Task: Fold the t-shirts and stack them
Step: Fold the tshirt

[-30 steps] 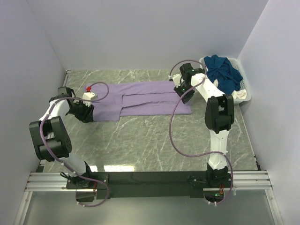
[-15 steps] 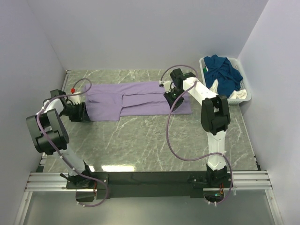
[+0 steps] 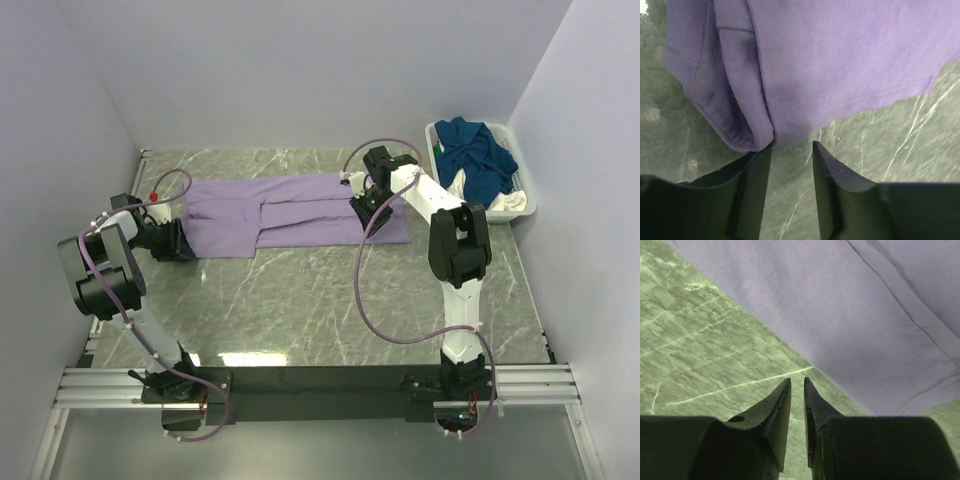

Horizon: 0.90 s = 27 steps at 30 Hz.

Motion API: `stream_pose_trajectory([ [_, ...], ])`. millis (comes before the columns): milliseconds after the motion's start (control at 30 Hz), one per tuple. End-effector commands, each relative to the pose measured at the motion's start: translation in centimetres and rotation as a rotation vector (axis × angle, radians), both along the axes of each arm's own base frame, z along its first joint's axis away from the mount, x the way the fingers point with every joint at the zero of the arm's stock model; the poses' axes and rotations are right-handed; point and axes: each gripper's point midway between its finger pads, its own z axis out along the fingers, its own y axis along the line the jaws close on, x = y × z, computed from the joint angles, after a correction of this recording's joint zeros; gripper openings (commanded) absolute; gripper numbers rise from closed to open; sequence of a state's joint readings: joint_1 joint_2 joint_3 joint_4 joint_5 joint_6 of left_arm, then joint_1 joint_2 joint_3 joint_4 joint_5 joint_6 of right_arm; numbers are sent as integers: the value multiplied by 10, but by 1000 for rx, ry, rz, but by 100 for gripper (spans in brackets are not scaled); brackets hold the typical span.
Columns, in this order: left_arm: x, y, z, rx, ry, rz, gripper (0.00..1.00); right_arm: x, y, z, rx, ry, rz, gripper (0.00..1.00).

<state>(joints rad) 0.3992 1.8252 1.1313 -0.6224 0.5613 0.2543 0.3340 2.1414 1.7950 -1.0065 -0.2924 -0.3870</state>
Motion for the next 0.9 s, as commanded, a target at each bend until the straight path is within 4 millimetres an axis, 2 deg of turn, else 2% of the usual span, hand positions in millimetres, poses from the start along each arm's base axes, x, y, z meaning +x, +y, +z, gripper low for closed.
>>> stream_pose_trajectory([
  [0,16,-3,9,-43,-52,11,42,8,0,20,5,-71,6,24],
  [233,13,-15,34,-97,-92,-27,25,10,-2,18,-5,-73,10,24],
  [267,13,-17,39,-112,-97,-30,20,11,-1,18,-5,-73,10,24],
  [433,27,-23,64,-163,-157,-32,1,12,-2,17,-8,-74,12,23],
  [467,30,-24,68,-178,-164,-27,1,13,-2,18,-7,-77,11,23],
  [567,54,-24,89,-205,-220,-49,1,14,-2,17,-11,-81,11,22],
  [667,73,-26,96,-253,-239,-46,1,16,-2,15,-15,-85,15,22],
  [833,119,-29,112,-277,-309,-68,1,18,-2,11,-23,-79,13,21],
  [867,131,-28,121,-268,-348,-72,1,20,-3,12,-25,-83,11,21],
])
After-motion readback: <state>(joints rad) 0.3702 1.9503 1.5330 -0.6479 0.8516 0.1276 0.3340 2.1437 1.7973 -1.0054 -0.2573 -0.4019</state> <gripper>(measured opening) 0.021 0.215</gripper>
